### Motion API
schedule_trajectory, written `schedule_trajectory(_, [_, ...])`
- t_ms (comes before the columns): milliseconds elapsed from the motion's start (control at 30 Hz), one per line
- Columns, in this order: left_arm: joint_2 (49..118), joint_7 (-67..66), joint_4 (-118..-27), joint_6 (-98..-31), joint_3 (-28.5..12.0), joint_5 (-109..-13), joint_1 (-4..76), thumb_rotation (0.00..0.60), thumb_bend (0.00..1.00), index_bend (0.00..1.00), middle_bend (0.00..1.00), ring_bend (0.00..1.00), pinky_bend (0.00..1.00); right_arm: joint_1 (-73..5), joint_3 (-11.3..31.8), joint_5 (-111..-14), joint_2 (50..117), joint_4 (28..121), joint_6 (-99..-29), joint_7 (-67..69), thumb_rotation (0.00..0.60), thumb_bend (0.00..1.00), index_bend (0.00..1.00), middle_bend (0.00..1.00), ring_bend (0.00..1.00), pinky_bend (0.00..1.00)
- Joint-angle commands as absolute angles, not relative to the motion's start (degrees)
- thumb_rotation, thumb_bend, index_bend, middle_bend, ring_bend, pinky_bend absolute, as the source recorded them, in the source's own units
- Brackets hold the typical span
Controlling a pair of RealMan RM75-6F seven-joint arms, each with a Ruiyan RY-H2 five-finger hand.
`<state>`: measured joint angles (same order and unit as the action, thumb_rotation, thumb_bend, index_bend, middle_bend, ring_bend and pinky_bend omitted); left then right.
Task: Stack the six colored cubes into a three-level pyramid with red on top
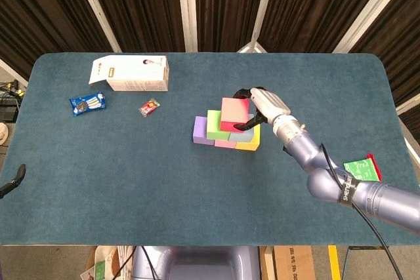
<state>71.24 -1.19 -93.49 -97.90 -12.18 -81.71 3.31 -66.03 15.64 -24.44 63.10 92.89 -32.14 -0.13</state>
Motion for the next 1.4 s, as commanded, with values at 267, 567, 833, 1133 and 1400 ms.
schedule_trajectory(267, [71.34, -1.50, -93.63, -97.82, -12.27, -81.50, 3.29, 0.600, 0.35, 0.07, 0.00, 0.00, 0.00, -65.59, 15.73, -26.62, 64.01, 91.98, -32.19, 1.38, 0.600, 0.33, 0.42, 0.36, 0.15, 0.00])
schedule_trajectory(567, [71.39, -1.74, -93.80, -97.83, -12.34, -81.36, 3.23, 0.600, 0.35, 0.08, 0.00, 0.00, 0.00, -65.58, 15.20, -27.45, 64.65, 91.13, -31.31, 2.26, 0.600, 0.33, 0.40, 0.34, 0.14, 0.00])
schedule_trajectory(833, [71.53, -2.06, -93.74, -97.64, -12.35, -81.25, 3.29, 0.600, 0.35, 0.07, 0.00, 0.00, 0.00, -65.66, 14.84, -28.19, 64.96, 90.55, -30.88, 2.87, 0.600, 0.33, 0.40, 0.34, 0.14, 0.00])
schedule_trajectory(1133, [71.54, -2.19, -93.68, -97.76, -12.42, -81.23, 3.23, 0.600, 0.35, 0.07, 0.00, 0.00, 0.00, -65.72, 14.49, -28.36, 65.15, 90.18, -30.86, 3.41, 0.600, 0.33, 0.39, 0.32, 0.13, 0.00])
schedule_trajectory(1400, [71.70, -2.40, -93.50, -97.77, -12.45, -81.27, 3.27, 0.600, 0.35, 0.07, 0.00, 0.00, 0.00, -65.81, 14.21, -28.59, 65.06, 90.03, -30.40, 3.76, 0.600, 0.33, 0.35, 0.30, 0.10, 0.00])
